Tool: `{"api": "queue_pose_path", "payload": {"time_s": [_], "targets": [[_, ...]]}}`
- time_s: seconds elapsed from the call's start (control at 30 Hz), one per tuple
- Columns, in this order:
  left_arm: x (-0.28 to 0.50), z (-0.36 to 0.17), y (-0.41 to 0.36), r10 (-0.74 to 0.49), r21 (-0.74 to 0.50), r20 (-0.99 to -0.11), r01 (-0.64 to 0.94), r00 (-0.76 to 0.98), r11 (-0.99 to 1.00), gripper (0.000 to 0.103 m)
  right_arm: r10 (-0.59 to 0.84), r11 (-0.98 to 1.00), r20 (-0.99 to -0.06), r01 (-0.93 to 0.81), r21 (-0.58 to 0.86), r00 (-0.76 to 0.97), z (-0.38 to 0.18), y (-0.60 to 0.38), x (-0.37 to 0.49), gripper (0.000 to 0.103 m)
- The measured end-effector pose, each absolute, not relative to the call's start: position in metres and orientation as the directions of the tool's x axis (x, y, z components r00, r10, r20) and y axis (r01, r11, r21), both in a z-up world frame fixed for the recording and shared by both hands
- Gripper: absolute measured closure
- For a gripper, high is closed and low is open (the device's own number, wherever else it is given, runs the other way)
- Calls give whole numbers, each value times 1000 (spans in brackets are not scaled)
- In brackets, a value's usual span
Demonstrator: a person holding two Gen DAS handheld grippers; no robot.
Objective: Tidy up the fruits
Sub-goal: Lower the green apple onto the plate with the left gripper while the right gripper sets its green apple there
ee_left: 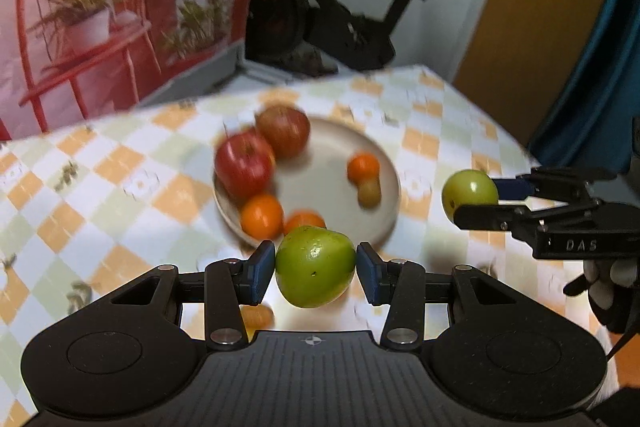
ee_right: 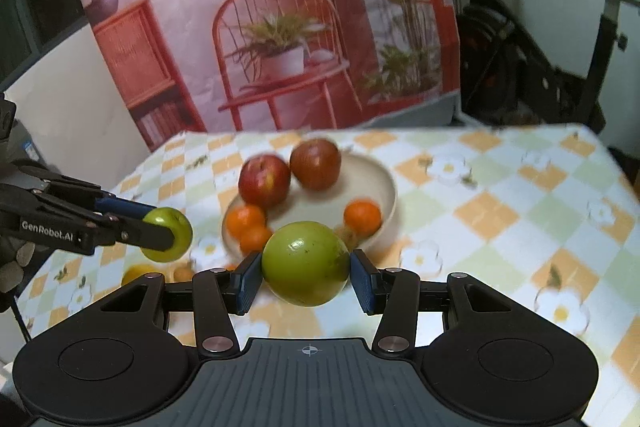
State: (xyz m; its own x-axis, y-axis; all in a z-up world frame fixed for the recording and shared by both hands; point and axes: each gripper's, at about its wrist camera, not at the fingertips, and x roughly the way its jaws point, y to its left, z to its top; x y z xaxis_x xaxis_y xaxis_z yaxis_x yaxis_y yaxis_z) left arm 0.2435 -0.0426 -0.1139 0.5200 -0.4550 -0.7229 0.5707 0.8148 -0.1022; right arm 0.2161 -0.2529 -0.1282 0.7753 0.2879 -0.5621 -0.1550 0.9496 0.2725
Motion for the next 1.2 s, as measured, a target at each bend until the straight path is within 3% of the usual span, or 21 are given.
{"api": "queue_pose_path", "payload": {"time_s": [0.17,0.33,0.77,1.2], "targets": [[260,-93,-54,-445,-67,-678,554,585,830,56,266,961,-524,-182,207,809,-101,-257,234,59],[277,-98,-77,-426,-25,-693,572,581,820,56,244,970,-538,-202,137,807,-93,-261,261,59],[311,-149,-110,-346,37,-778,588,525,808,56,258,964,-616,-245,108,744,-128,-267,338,59],[325,-165,-123,-339,60,-789,613,512,788,56,284,951,-692,-288,114,663,-168,-259,402,59]]}}
